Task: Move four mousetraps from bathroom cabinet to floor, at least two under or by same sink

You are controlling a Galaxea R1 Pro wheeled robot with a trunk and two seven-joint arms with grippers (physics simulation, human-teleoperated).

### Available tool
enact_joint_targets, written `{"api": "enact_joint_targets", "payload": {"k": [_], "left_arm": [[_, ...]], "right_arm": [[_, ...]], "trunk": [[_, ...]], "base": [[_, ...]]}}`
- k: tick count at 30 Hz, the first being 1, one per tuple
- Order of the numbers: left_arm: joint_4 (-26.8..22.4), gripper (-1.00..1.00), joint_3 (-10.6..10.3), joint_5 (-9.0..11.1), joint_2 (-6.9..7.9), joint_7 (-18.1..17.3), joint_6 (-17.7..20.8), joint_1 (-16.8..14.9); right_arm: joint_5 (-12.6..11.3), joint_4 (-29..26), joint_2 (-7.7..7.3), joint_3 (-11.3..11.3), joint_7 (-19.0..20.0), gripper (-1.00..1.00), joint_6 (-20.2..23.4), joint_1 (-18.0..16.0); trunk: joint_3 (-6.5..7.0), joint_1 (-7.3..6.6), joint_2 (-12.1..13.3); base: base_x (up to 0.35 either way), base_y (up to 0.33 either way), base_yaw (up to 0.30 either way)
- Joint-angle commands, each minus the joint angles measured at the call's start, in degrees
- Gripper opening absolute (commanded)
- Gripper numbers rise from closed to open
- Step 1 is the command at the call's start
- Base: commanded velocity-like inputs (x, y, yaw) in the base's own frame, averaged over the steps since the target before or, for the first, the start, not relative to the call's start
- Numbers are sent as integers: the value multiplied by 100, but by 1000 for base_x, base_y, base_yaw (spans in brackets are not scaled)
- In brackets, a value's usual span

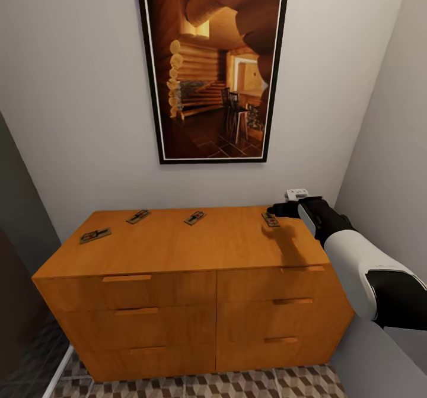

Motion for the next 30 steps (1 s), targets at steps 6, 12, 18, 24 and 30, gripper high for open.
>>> {"api": "enact_joint_targets", "payload": {"k": [6, 12, 18, 24, 30], "left_arm": [[-7, 100, 1, 7, 0, 1, -10, 2], [-3, 100, 1, 7, 0, 1, -7, 2], [-1, 100, 1, 7, 0, 1, -9, 2], [0, 100, 1, 7, 0, 1, -10, 2], [0, 100, 1, 7, 0, 1, -10, 2]], "right_arm": [[43, 150, -3, 6, 25, 100, -145, -1], [43, 190, -3, 3, 21, 100, -196, -1], [43, 202, -3, 6, 21, 100, -206, -1], [43, 206, -3, 10, 33, 100, -207, -1], [43, 217, -1, 11, 30, 100, -207, -1]], "trunk": [[-5, 2, -2], [-5, 2, -2], [-5, 2, -2], [-5, 2, -2], [-11, 2, -2]], "base": [[67, 0, 0], [10, 0, 0], [1, 0, 0], [0, 0, 0], [0, 0, 0]]}}
